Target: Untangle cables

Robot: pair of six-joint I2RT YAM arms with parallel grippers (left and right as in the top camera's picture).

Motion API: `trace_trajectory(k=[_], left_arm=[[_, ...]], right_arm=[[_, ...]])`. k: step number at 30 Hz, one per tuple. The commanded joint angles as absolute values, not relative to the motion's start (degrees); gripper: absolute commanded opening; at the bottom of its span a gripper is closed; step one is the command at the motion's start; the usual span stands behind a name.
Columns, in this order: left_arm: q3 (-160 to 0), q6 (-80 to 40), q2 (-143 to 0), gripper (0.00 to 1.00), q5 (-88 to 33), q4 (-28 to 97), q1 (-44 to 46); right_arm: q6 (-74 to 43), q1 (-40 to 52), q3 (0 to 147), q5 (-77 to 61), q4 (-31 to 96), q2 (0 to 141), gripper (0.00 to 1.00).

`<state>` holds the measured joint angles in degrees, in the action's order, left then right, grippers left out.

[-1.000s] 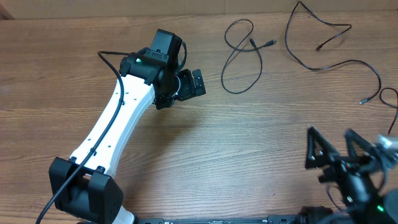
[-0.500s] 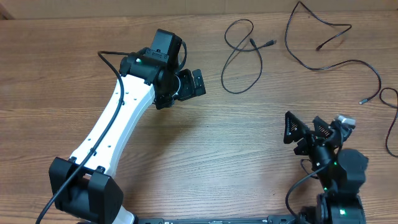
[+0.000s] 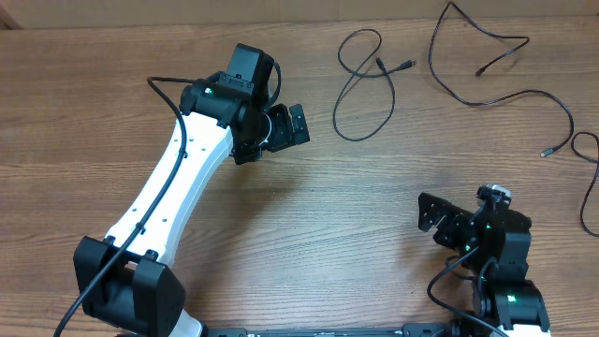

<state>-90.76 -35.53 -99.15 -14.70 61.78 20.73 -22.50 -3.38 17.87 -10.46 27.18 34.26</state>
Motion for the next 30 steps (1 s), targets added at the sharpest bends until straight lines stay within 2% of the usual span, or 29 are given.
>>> trace_trajectory(k=[1,22,30], left_arm=[[-91.55,-34.26,-98.35,0.99,-14.41,61.89,20.64],[-91.55,-34.26,-98.35,1.0,-14.39,61.89,20.64],[-91.55,-34.26,-98.35,1.0,-14.39,61.89,20.64]], right_arm=[[-22.72,-3.33,17.56,-9.89,27.75,35.11,1.0],[-22.72,-3.33,17.56,-9.89,27.79,36.05,1.0],[-22.72,-3.33,17.56,-9.89,27.79,30.57,1.0]])
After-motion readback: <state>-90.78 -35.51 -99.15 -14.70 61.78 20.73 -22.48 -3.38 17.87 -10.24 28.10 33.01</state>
